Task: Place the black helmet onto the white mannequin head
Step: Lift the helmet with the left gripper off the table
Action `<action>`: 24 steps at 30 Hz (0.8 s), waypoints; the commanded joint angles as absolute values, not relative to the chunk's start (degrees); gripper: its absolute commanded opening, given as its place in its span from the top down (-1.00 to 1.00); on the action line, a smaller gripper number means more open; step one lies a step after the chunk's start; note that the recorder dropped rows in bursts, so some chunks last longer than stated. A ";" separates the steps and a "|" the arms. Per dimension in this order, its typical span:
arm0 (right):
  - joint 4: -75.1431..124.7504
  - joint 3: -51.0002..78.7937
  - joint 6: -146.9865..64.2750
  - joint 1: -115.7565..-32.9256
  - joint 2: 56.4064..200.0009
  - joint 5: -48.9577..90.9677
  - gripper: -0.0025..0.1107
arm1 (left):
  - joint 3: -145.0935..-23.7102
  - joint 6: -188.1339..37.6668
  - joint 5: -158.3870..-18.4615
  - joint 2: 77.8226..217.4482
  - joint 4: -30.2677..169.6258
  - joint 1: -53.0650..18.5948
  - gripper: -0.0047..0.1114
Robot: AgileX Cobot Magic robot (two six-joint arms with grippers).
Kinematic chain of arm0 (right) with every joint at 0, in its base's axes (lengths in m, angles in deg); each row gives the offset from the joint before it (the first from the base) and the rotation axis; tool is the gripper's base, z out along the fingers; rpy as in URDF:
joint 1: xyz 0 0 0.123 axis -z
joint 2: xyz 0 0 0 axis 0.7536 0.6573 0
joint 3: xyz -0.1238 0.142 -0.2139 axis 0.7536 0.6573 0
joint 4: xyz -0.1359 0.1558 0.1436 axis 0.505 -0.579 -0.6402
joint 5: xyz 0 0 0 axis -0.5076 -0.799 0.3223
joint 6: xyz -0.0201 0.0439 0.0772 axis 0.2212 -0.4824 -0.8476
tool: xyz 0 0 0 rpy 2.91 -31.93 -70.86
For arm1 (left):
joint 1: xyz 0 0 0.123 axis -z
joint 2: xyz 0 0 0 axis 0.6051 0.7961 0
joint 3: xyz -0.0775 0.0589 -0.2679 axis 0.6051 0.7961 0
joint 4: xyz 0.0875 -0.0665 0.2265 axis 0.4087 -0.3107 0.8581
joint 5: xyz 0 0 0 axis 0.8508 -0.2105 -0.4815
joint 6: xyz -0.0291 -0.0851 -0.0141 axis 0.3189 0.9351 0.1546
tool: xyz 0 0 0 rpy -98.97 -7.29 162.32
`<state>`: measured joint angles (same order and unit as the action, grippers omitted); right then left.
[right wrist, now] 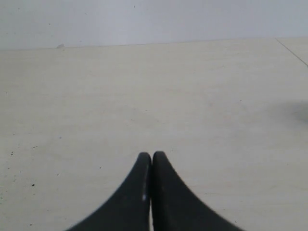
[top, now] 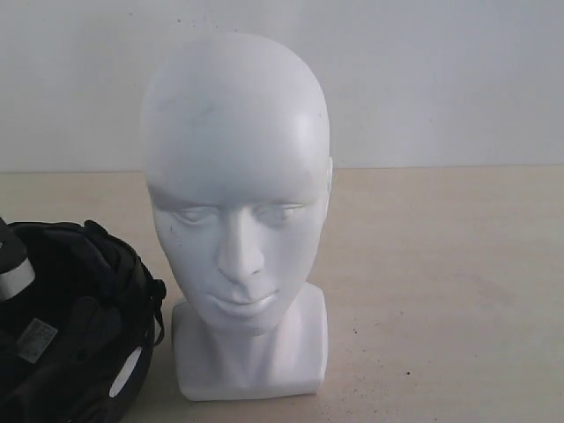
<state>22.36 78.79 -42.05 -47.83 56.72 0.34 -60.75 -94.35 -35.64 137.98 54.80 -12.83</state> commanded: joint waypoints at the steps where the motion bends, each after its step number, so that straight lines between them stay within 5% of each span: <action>1: 22.45 78.79 -42.05 -47.97 56.41 0.68 0.96 | -61.10 -94.84 -36.22 141.63 54.11 -12.60 -0.50; 17: 22.45 78.79 -42.05 -47.97 56.41 0.68 0.96 | -61.10 -94.40 -43.71 153.24 55.73 -12.60 -0.48; 21: 22.45 78.79 -42.05 -47.97 56.41 0.68 0.96 | -61.10 -94.40 -44.12 153.24 55.73 -12.60 -0.34; 24: 22.45 78.79 -42.05 -47.97 56.41 0.68 0.96 | -61.10 -94.40 -45.26 153.24 55.57 -12.60 -0.02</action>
<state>22.36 78.79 -42.05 -47.83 56.72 0.34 -60.79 -94.60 -44.06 153.04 55.49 -12.83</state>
